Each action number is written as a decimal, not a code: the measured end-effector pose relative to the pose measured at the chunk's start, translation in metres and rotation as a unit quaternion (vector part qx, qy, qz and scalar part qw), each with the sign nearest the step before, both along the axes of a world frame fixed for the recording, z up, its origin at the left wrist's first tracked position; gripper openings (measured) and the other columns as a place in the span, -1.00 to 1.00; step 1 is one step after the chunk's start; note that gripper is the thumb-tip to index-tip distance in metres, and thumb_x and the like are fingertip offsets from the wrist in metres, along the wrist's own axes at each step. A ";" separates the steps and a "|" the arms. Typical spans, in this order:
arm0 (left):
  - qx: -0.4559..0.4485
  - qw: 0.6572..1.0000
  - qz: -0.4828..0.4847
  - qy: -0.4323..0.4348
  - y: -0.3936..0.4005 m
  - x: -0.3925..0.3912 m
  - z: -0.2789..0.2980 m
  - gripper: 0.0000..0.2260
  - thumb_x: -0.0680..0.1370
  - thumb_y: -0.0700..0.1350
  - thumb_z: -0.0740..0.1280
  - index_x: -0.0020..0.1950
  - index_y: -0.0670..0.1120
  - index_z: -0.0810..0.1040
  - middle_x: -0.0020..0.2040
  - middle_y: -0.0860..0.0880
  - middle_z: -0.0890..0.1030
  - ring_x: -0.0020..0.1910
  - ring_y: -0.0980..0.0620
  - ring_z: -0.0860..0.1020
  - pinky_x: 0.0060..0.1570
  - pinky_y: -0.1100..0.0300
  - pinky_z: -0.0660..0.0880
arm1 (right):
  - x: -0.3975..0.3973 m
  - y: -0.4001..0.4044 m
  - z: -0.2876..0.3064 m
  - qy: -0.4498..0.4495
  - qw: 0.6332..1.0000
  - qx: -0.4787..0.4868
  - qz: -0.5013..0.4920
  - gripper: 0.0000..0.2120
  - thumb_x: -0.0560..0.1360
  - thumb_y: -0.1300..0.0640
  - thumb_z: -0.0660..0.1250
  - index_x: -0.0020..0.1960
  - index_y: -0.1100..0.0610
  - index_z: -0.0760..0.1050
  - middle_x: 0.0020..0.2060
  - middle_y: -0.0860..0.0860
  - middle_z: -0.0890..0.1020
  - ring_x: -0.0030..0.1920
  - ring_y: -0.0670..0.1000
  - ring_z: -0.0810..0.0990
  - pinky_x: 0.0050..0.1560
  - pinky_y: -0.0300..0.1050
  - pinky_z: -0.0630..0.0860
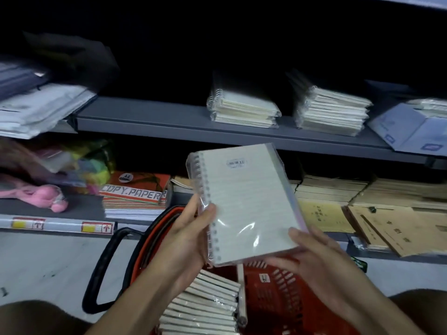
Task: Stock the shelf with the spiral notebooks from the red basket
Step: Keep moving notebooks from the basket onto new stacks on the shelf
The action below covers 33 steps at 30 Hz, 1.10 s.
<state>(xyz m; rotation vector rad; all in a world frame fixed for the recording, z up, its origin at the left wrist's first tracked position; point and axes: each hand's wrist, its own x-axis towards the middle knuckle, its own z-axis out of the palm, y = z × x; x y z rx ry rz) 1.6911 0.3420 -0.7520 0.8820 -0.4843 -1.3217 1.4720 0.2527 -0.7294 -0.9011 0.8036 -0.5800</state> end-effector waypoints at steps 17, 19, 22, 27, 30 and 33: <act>-0.038 0.992 0.105 -0.050 0.011 0.014 0.028 -0.60 0.58 -0.14 0.29 0.43 0.05 0.49 0.27 -0.06 0.66 0.03 -0.08 0.71 -0.26 0.10 0.68 | 0.022 0.012 0.016 0.034 0.974 -0.205 -0.094 -0.34 0.42 0.10 0.42 0.49 -0.14 0.36 0.24 -0.05 0.66 0.18 0.09 0.69 0.28 0.24 0.50; -0.019 0.992 0.122 -0.033 0.009 0.014 0.027 -0.62 0.60 -0.13 0.28 0.42 0.05 0.51 0.28 -0.07 0.66 0.02 -0.08 0.70 -0.29 0.12 0.67 | 0.026 0.011 0.014 0.040 0.971 -0.218 -0.094 -0.40 0.45 0.08 0.42 0.46 -0.15 0.41 0.24 -0.09 0.66 0.19 0.07 0.68 0.30 0.23 0.51; -0.023 0.994 0.090 -0.050 0.006 0.020 0.032 -0.61 0.62 -0.16 0.22 0.42 0.10 0.50 0.31 0.01 0.64 0.03 -0.04 0.68 -0.32 0.14 0.61 | 0.027 0.008 0.009 0.034 0.974 -0.201 -0.094 -0.48 0.45 -0.03 0.52 0.37 -0.22 0.50 0.20 -0.12 0.68 0.18 0.07 0.69 0.30 0.27 0.50; -0.044 0.994 0.095 -0.035 -0.011 0.030 0.044 -0.60 0.61 -0.25 0.21 0.40 0.05 0.52 0.29 -0.01 0.65 0.13 -0.05 0.69 -0.16 0.13 0.65 | 0.033 -0.009 0.018 -0.007 0.969 -0.223 -0.103 -0.47 0.35 -0.16 0.56 0.29 -0.30 0.54 0.19 -0.09 0.70 0.18 0.08 0.69 0.27 0.26 0.51; -0.055 0.991 0.102 -0.064 -0.033 0.039 0.059 -0.58 0.62 -0.21 0.22 0.46 0.07 0.46 0.27 -0.10 0.65 -0.14 -0.04 0.68 -0.35 0.14 0.58 | 0.046 -0.036 0.030 -0.024 0.963 -0.244 -0.110 -0.56 0.52 0.10 0.36 0.37 -0.18 0.52 0.18 -0.08 0.70 0.19 0.08 0.69 0.31 0.21 0.48; -0.061 0.986 0.111 -0.109 -0.065 0.054 0.080 -0.57 0.64 -0.18 0.21 0.51 0.08 0.39 0.25 -0.09 0.67 -0.20 0.00 0.65 -0.39 0.17 0.54 | 0.067 -0.071 0.049 -0.036 0.956 -0.275 -0.095 -0.59 0.60 0.18 0.28 0.40 -0.10 0.48 0.21 -0.10 0.68 0.21 0.03 0.67 0.21 0.05 0.58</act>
